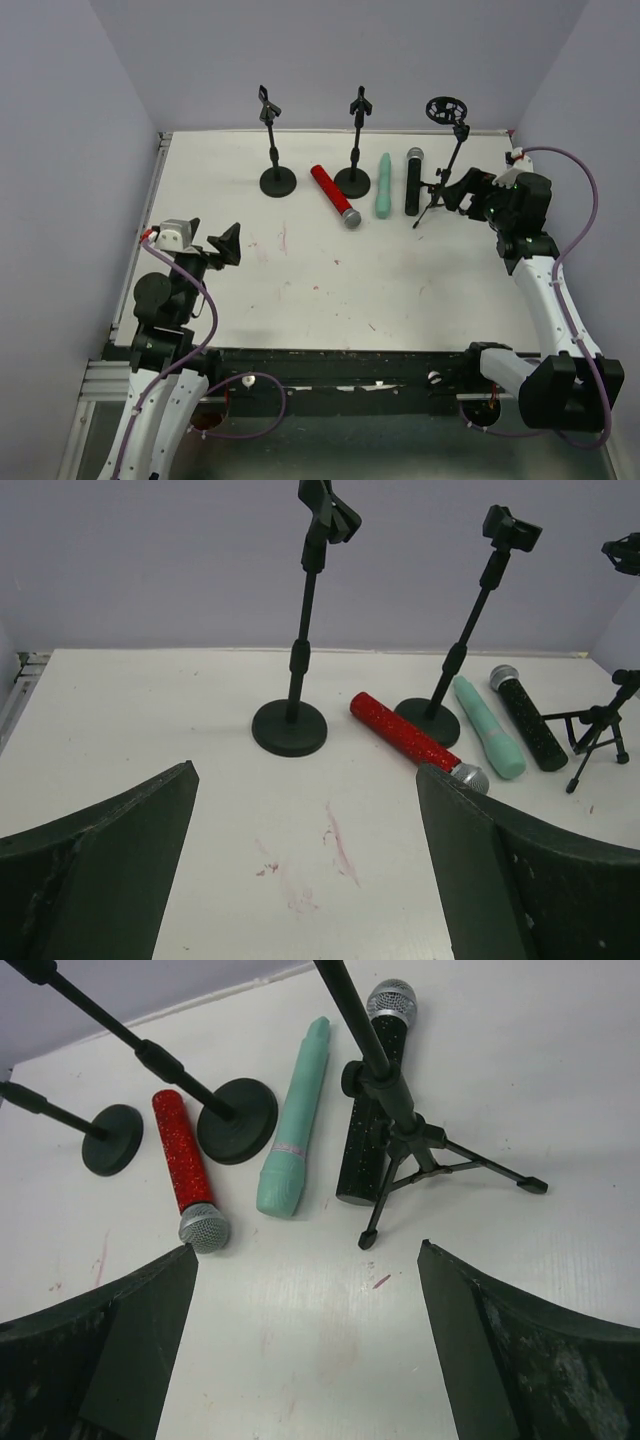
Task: Attach the microphones to the stand
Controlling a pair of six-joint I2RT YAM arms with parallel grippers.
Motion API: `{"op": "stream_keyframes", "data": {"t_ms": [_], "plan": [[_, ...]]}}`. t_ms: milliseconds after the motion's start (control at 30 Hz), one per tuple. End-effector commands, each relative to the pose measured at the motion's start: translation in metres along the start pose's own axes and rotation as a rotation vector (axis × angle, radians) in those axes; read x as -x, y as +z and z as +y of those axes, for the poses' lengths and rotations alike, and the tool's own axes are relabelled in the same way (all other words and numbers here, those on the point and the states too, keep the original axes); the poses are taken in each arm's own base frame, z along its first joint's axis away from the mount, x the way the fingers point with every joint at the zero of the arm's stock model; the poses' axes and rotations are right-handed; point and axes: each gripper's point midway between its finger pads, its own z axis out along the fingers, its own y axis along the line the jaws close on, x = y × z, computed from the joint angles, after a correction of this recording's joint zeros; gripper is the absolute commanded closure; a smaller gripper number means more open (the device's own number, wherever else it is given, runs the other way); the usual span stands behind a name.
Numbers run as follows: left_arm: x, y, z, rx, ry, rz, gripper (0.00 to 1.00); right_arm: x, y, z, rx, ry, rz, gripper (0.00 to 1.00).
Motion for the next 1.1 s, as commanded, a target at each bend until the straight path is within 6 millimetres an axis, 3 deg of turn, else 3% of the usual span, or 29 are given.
{"op": "stream_keyframes", "data": {"t_ms": [0, 167, 367, 567, 800, 1067], "plan": [[-0.004, 0.003, -0.017, -0.092, -0.017, 0.026, 0.02, 0.006, -0.006, 0.006, 0.022, -0.032, -0.015, 0.0], [-0.015, 0.004, -0.038, -0.183, -0.133, 0.093, 0.02, -0.007, -0.009, 0.02, 0.145, -0.132, 0.007, 0.0], [-0.048, 0.005, -0.062, -0.245, -0.39, 0.283, 0.02, -0.038, -0.022, 0.051, 0.413, -0.303, 0.056, 0.0], [-0.083, 0.011, -0.096, -0.287, -0.54, 0.501, 0.01, -0.048, -0.028, 0.055, 0.484, -0.406, 0.077, 0.0], [-0.128, 0.038, -0.115, -0.032, -0.533, 0.73, 0.02, -0.046, -0.03, 0.055, 0.475, -0.411, 0.102, 0.0], [-0.179, 0.09, -0.145, 0.197, -0.524, 0.906, 0.02, -0.05, -0.036, 0.064, 0.543, -0.42, 0.106, 0.0]]}}
